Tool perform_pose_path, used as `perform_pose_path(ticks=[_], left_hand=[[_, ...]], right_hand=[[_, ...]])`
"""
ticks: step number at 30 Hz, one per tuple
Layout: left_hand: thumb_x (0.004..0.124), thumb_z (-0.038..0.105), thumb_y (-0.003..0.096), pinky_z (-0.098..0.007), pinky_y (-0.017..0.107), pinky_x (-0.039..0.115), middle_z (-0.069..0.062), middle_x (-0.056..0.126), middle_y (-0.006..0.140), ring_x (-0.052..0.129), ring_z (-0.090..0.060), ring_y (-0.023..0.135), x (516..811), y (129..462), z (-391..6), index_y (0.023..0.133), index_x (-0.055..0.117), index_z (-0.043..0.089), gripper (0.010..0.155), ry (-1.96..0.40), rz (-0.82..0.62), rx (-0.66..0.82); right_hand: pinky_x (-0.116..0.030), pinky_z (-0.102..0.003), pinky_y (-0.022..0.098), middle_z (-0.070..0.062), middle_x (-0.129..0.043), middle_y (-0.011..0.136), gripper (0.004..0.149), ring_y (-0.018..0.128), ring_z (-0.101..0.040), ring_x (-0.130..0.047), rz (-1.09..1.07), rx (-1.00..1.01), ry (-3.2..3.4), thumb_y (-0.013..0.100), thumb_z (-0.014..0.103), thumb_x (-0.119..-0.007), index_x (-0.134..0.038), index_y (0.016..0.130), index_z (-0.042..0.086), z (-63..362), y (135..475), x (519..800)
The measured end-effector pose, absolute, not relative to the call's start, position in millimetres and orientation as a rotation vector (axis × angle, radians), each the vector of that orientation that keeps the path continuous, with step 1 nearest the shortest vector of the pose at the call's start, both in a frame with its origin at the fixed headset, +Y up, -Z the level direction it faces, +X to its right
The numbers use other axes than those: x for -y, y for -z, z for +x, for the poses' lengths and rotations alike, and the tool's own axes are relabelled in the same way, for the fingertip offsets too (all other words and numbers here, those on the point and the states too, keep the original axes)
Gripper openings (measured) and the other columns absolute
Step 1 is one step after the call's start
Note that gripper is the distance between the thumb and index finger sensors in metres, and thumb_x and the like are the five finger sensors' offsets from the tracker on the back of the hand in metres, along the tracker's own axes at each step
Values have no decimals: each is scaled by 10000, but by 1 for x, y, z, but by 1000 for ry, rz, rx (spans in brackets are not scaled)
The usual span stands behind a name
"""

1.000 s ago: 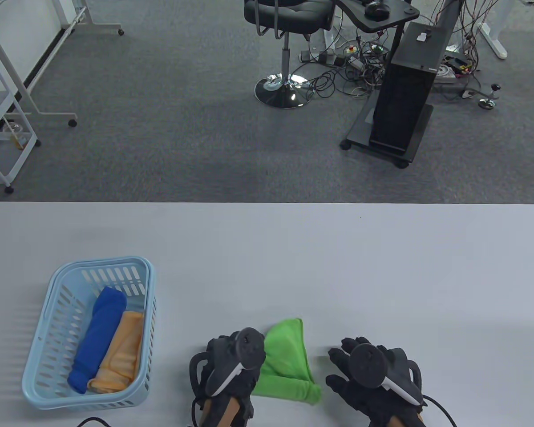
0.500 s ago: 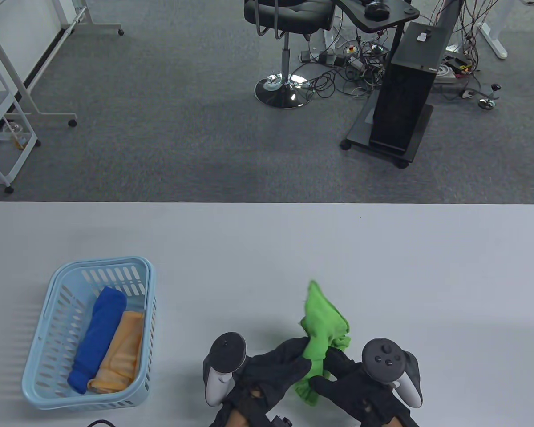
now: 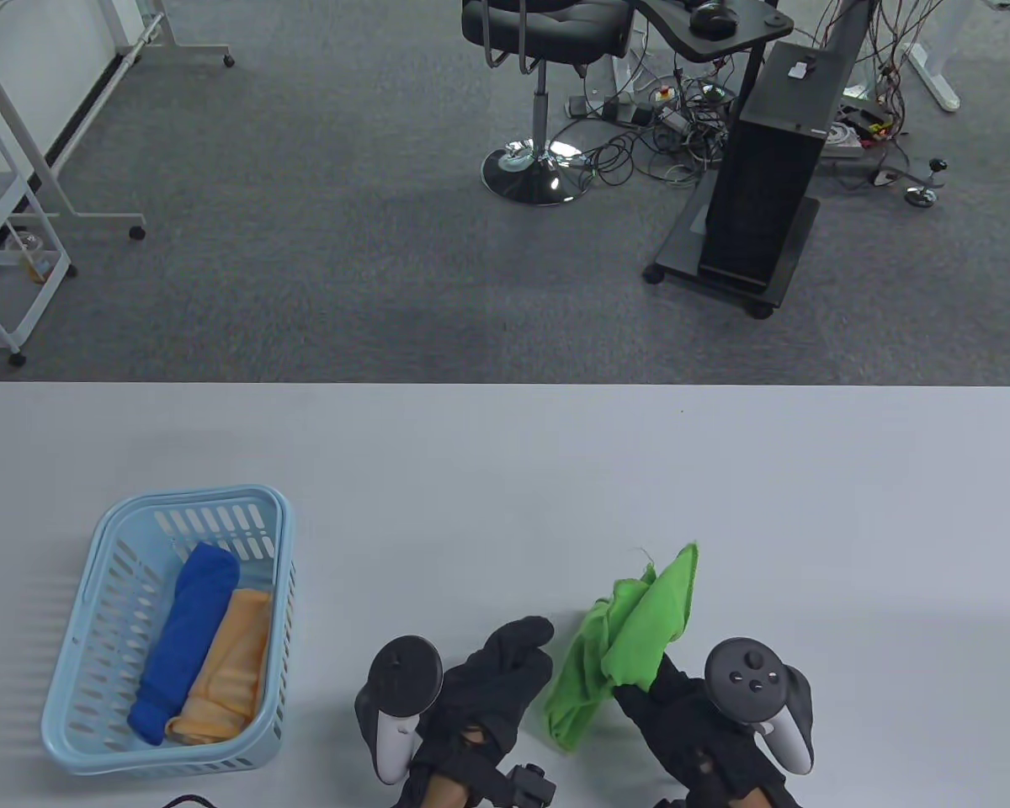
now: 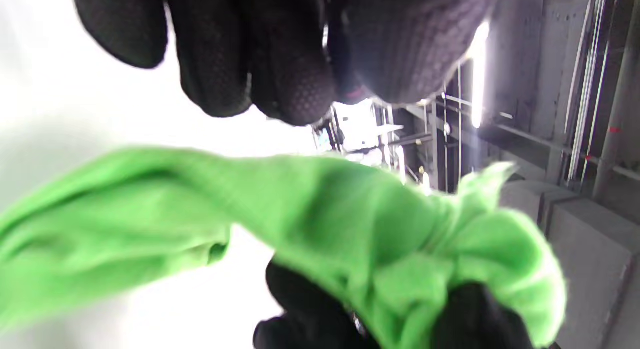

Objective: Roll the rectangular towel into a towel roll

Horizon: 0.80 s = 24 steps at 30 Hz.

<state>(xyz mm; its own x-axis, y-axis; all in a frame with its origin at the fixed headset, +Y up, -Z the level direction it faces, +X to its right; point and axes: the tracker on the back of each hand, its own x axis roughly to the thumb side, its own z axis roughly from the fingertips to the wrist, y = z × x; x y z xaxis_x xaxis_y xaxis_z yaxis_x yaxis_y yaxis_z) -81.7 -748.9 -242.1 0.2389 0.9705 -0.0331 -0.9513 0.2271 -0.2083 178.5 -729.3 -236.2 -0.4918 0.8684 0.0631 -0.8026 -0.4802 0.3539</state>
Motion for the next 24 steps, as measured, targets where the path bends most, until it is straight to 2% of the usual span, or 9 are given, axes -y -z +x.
perform_pose_path(ticks=[3, 5, 7, 9, 11, 12, 14, 16, 24], left_hand=[[821, 460, 401, -657, 581, 658, -201, 937, 864, 839, -473, 856, 749, 241, -69, 909, 882, 216, 567, -1277, -304, 222], [814, 503, 402, -670, 594, 637, -248, 862, 955, 776, -513, 903, 751, 239, -55, 1019, 738, 181, 701, -1276, -456, 342], [823, 483, 396, -650, 577, 679, -216, 928, 893, 856, -479, 853, 753, 237, -51, 1026, 681, 119, 741, -1279, -460, 318], [867, 479, 372, -625, 567, 703, -133, 996, 756, 943, -394, 756, 754, 238, -52, 992, 723, 106, 738, -1242, -430, 293], [881, 444, 373, -603, 561, 724, -56, 1028, 610, 996, -328, 678, 753, 238, -54, 909, 809, 128, 627, -1206, -381, 254], [877, 401, 385, -587, 549, 745, -27, 1050, 519, 1035, -295, 613, 753, 238, -54, 827, 878, 148, 510, -1197, -360, 235], [868, 393, 390, -586, 536, 753, -28, 1053, 474, 1045, -293, 580, 752, 238, -56, 780, 920, 160, 458, -1172, -306, 199], [857, 397, 395, -582, 532, 760, -21, 1053, 462, 1049, -288, 572, 749, 238, -59, 773, 931, 171, 446, -1184, -278, 190], [835, 381, 406, -593, 532, 755, -48, 1062, 443, 1049, -309, 575, 739, 240, -67, 753, 955, 161, 428, -1179, -208, 181]], right_hand=[[-399, -650, 702, -66, -305, 1094, 742, 1004, -376, -471, 334, -407, -2008, 377, 470, -592, -377, 1068, 306, 175, 235, 732], [-348, -660, 705, -53, -230, 1100, 800, 1019, -386, -401, 388, -470, -2100, 349, 567, -574, -303, 1065, 338, 167, 232, 737], [-359, -653, 705, -61, -198, 1100, 881, 1026, -377, -387, 453, -509, -2173, 319, 663, -530, -199, 1063, 326, 163, 230, 739], [-345, -665, 705, -90, -202, 1099, 1011, 1031, -381, -378, 458, -521, -2161, 265, 728, -595, -195, 1069, 266, 161, 230, 739], [-349, -669, 706, -109, -247, 1096, 1026, 1031, -374, -398, 435, -516, -2137, 261, 708, -648, -235, 1071, 231, 160, 230, 740], [-372, -663, 704, -101, -314, 1094, 942, 1022, -371, -442, 427, -504, -2138, 297, 661, -658, -315, 1072, 249, 160, 230, 739], [-473, -640, 687, -99, -506, 1055, 792, 975, -344, -601, 316, -372, -2186, 327, 592, -607, -509, 1041, 263, 164, 232, 738], [-512, -630, 672, -65, -590, 1032, 748, 946, -337, -664, 277, -308, -2166, 335, 573, -558, -606, 1012, 258, 169, 235, 736], [-492, -651, 666, -121, -566, 1033, 739, 939, -359, -660, 243, -310, -2182, 346, 541, -552, -620, 1010, 223, 173, 236, 735]])
